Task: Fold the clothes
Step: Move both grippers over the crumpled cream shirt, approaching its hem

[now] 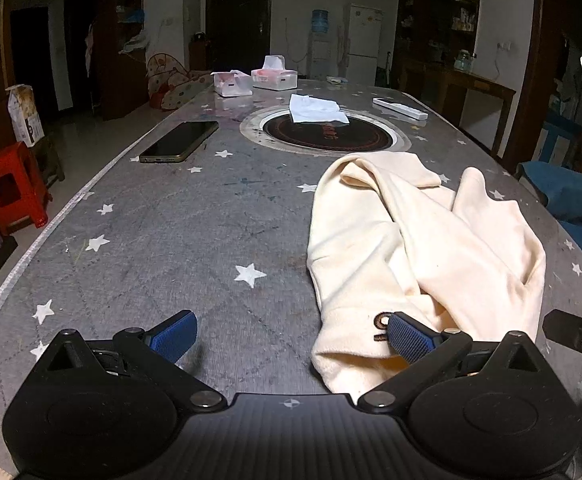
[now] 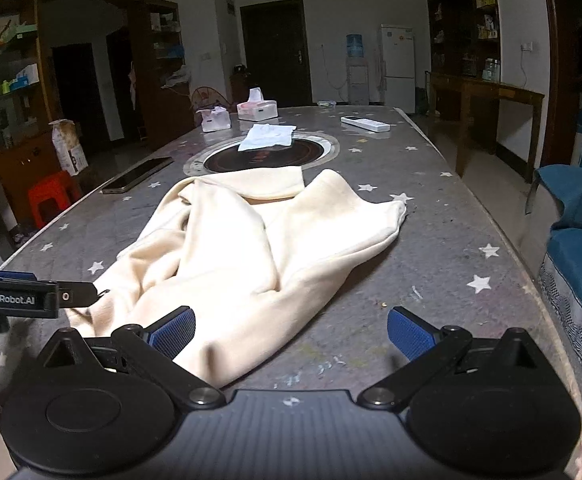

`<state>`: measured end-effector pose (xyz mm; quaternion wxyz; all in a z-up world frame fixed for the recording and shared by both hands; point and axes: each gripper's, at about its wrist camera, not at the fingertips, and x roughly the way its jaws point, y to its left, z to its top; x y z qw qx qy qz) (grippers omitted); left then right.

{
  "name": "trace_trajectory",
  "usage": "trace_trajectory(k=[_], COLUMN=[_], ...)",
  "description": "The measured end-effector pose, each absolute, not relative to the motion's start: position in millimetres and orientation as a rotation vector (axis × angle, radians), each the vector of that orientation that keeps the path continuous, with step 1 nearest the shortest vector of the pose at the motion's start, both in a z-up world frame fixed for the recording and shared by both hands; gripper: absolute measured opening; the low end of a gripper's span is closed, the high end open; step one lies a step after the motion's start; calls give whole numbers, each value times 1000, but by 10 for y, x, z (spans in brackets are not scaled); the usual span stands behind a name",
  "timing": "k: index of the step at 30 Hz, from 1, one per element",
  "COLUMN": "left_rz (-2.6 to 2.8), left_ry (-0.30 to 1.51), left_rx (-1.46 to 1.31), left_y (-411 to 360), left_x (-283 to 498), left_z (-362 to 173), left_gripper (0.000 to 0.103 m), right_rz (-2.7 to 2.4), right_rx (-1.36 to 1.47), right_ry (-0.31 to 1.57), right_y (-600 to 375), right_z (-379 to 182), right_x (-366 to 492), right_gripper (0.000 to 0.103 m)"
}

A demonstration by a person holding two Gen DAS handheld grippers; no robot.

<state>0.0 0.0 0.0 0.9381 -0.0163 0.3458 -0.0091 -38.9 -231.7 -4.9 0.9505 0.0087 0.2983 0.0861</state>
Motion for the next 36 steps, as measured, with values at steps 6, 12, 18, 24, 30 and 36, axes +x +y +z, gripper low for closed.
trace_trajectory(k=[6, 12, 18, 24, 30, 36], left_rz=[-18, -26, -35, -44, -44, -44], left_ry=[696, 720, 720, 729, 730, 736], left_rx=[-12, -6, 6, 23, 22, 25], left_y=[-59, -132, -192, -270, -294, -320], left_x=[-89, -111, -153, -186, -194, -192], left_z=[-26, -61, -27, -31, -20, -27], left_gripper=[103, 103, 103, 103, 103, 103], right_rz=[200, 210, 220, 233, 238, 245], right_rx=[46, 39, 32, 16, 4, 0], right_ry=[587, 601, 600, 606, 610, 613], right_y=[-2306, -2212, -2164, -2108, -2062, -2026], right_z=[-45, 2, 33, 41, 41, 38], right_x=[-490, -538, -599, -616, -617, -632], right_gripper=[103, 103, 103, 103, 103, 103])
